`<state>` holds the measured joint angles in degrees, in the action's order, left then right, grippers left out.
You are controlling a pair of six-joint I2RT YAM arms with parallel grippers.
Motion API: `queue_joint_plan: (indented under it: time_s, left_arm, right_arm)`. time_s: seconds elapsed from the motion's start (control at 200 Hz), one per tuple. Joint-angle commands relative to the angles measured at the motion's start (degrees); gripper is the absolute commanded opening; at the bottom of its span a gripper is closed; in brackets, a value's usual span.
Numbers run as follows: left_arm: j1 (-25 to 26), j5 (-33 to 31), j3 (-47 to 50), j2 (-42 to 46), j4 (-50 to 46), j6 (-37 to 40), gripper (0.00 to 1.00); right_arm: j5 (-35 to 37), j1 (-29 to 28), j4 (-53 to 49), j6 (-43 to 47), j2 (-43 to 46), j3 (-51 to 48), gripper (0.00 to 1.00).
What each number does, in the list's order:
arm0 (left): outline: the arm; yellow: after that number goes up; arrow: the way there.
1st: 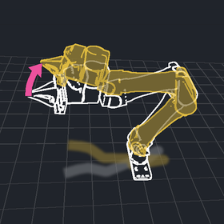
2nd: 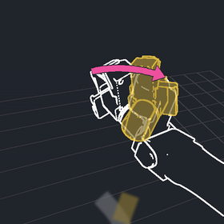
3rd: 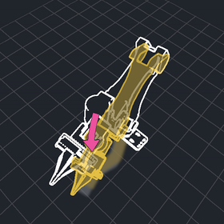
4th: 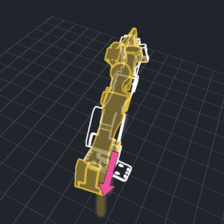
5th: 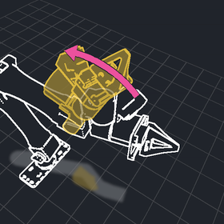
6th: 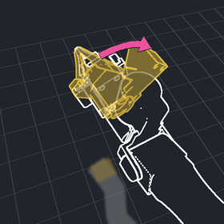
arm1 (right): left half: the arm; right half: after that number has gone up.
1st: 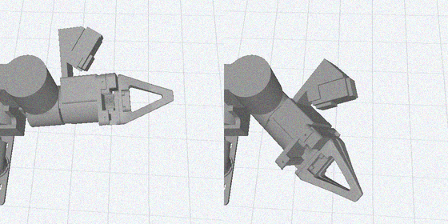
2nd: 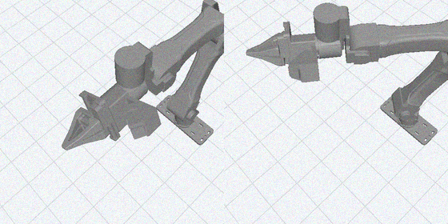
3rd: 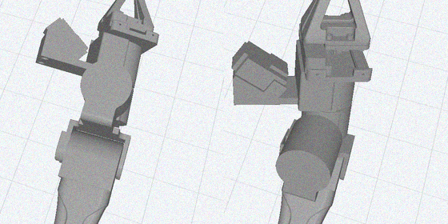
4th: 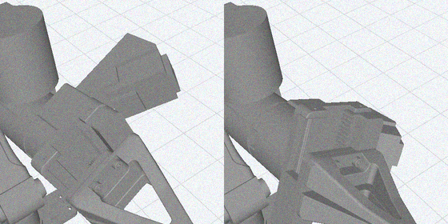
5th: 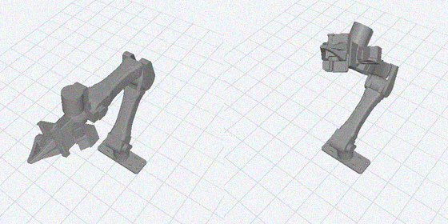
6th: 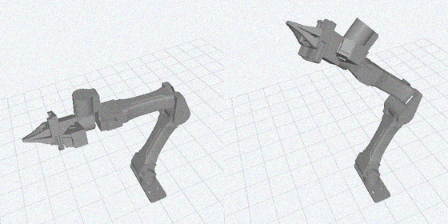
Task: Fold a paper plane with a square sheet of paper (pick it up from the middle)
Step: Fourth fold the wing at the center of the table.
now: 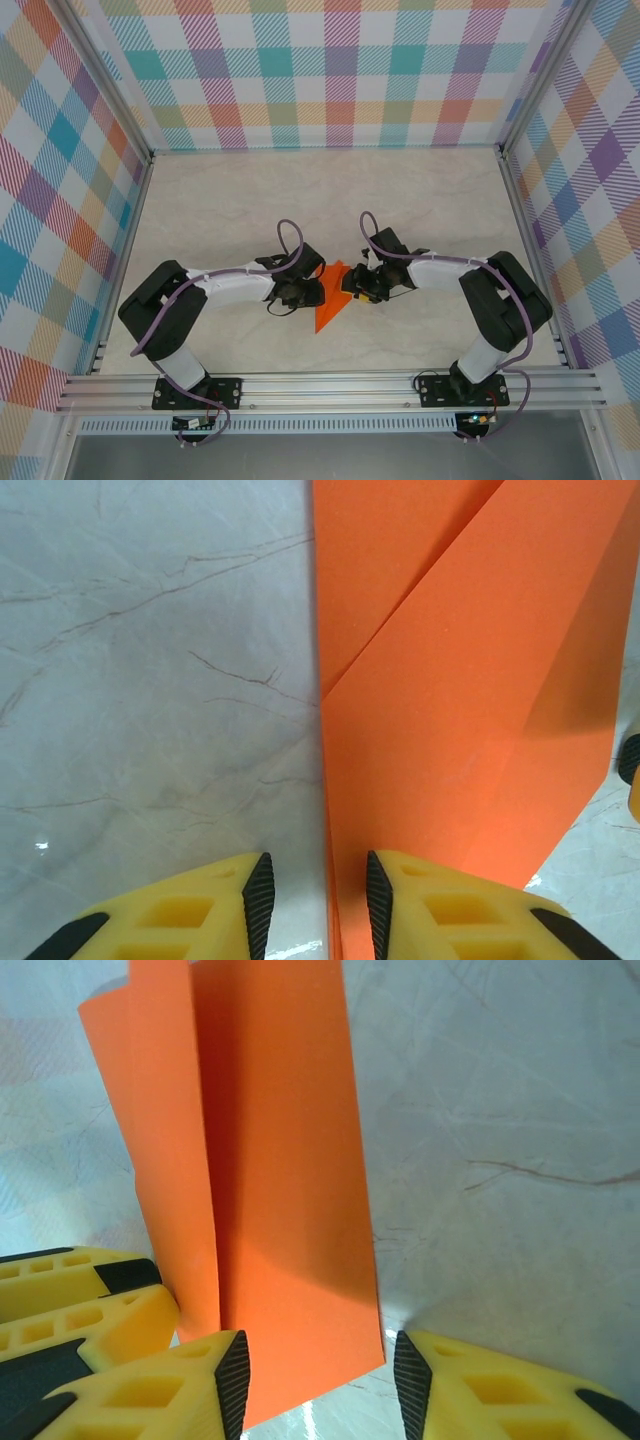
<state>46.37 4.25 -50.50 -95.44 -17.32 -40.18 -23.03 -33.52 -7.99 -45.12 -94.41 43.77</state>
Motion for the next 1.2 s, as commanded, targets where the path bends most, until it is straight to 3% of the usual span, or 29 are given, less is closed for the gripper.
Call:
queue_joint_plan:
  time_s: [0.0, 0.985, 1.195]
  left_arm:
    - [0.7, -1.1, -0.2, -2.8, -1.0, 1.1, 0.32]
    - [2.3, 0.6, -1.6, -4.5, -0.2, 1.6, 0.30]
    - [2.4, 0.3, -1.3, -4.1, -0.7, 1.7, 0.29]
  right_arm:
    - [-2.7, -0.4, 4.2, -1.2, -1.5, -1.1, 0.42]
    - [-3.9, -0.6, 6.4, -2.1, -0.6, -2.4, 0.38]
    - [6.2, -0.6, -3.6, 1.2, 3.0, 0.1, 0.42]
